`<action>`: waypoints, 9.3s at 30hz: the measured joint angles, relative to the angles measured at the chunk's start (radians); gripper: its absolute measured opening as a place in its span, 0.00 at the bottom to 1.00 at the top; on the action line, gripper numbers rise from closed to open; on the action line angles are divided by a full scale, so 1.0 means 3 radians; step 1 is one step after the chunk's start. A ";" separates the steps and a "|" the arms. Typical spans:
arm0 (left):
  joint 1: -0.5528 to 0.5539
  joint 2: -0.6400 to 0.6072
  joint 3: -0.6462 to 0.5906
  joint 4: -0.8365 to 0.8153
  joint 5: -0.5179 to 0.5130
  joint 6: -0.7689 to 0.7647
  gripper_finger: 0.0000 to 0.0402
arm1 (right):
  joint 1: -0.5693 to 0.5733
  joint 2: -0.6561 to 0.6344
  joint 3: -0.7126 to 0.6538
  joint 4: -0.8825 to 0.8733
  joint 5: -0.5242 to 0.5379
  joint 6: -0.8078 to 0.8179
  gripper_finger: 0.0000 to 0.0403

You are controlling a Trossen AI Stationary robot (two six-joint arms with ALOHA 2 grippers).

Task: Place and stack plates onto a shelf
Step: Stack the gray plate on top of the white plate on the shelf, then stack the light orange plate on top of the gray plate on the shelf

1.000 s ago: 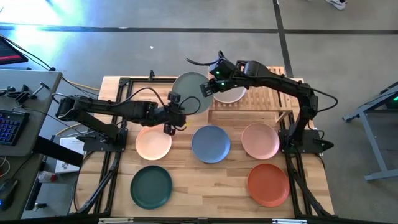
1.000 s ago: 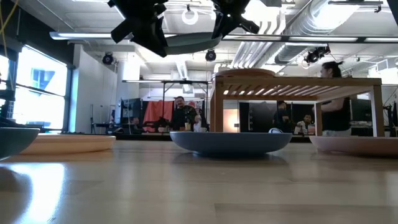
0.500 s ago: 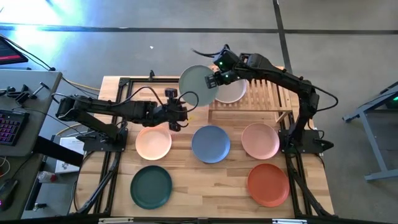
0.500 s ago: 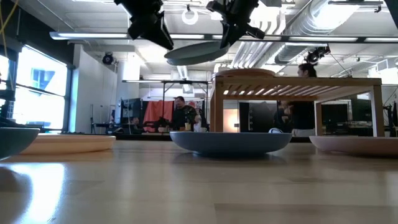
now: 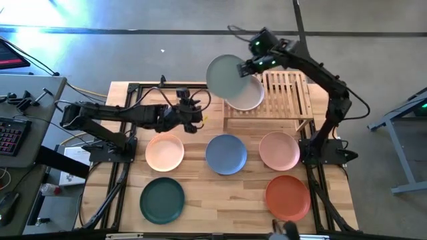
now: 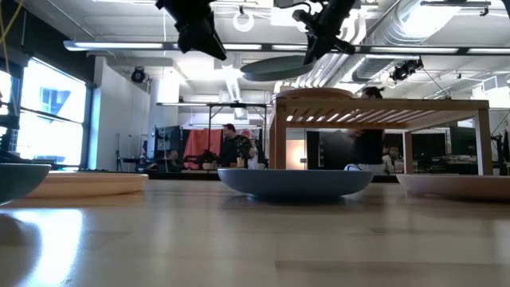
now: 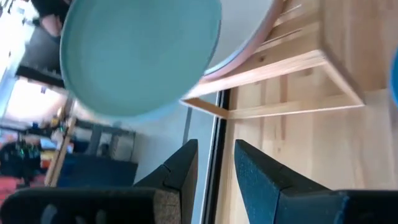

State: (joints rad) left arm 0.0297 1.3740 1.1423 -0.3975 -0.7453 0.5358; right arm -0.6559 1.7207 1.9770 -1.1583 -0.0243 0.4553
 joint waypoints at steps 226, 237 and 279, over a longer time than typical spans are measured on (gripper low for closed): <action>-0.0916 0.1576 0.0001 -0.2040 0.2463 -0.3271 0.01 | 0.2851 -0.0049 -0.0184 -0.0901 0.0503 0.2040 0.26; -0.1126 0.1017 0.0000 -0.2504 0.2103 -0.2611 0.01 | 0.2745 -0.0049 -0.0184 -0.0769 0.0698 0.2158 0.26; -0.1206 0.0338 0.0638 -0.2509 0.0263 0.0662 0.01 | 0.1837 0.0123 -0.0187 0.0088 0.0469 0.1600 0.26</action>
State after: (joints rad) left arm -0.3321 1.4754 1.3338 -1.1501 -0.6663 0.7344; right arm -0.1047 1.7575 1.9209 -1.1319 0.1163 0.9352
